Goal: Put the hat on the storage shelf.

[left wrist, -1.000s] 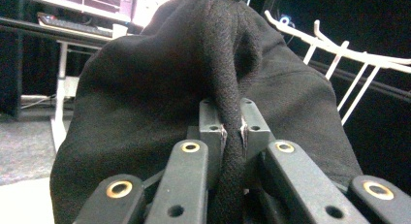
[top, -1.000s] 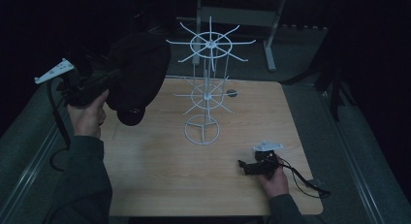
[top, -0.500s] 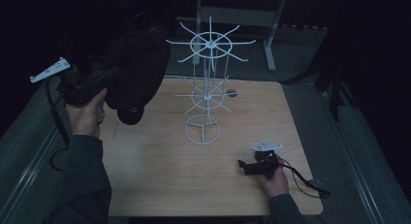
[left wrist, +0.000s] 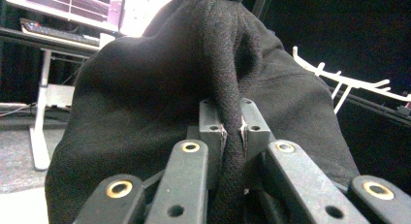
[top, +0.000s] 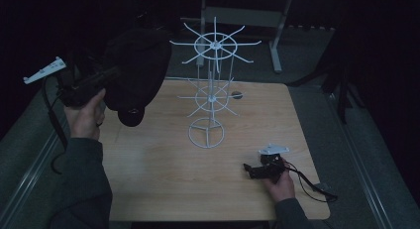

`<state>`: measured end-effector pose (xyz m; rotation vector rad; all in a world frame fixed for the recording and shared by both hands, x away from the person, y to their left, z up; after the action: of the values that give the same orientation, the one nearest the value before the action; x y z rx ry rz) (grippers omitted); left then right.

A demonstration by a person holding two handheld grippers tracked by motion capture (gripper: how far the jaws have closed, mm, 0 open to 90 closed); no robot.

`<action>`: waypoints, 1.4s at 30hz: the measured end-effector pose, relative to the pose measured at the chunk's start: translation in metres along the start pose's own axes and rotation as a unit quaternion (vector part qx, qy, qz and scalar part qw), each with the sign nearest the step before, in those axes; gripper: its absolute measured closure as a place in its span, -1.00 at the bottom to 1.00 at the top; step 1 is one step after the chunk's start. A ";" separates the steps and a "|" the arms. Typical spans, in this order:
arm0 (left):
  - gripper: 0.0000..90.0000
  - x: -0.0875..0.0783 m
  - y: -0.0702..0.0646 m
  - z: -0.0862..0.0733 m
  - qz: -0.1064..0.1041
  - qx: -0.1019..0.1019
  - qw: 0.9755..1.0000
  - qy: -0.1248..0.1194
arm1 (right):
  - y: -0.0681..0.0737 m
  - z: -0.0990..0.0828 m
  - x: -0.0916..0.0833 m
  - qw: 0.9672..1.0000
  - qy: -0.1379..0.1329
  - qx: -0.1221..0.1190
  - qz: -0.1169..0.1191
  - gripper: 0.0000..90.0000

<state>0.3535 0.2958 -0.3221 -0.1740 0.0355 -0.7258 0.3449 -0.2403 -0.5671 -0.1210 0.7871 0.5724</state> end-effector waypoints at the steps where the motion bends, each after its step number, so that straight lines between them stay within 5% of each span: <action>1: 0.88 0.000 0.000 0.000 -0.001 0.000 1.000 -0.001 | 0.000 0.000 0.000 1.000 0.000 0.000 0.000 -0.76; 42: 0.88 -0.012 -0.007 0.014 -0.045 -0.010 0.997 -0.061 | 0.000 0.000 0.000 1.000 0.001 0.001 0.000 -0.76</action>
<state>0.3416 0.3004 -0.3079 -0.2401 -0.0816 -0.8035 0.3448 -0.2403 -0.5671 -0.1196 0.7890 0.5718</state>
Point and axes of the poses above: each handheld gripper's, and its own axes: x roughly forward along the jaws, z roughly out of its top, y roughly to its left, the point moved 1 cm from there along x, roughly forward along the jaws, and after that the axes turned 9 degrees about x, right-handed, at the moved point
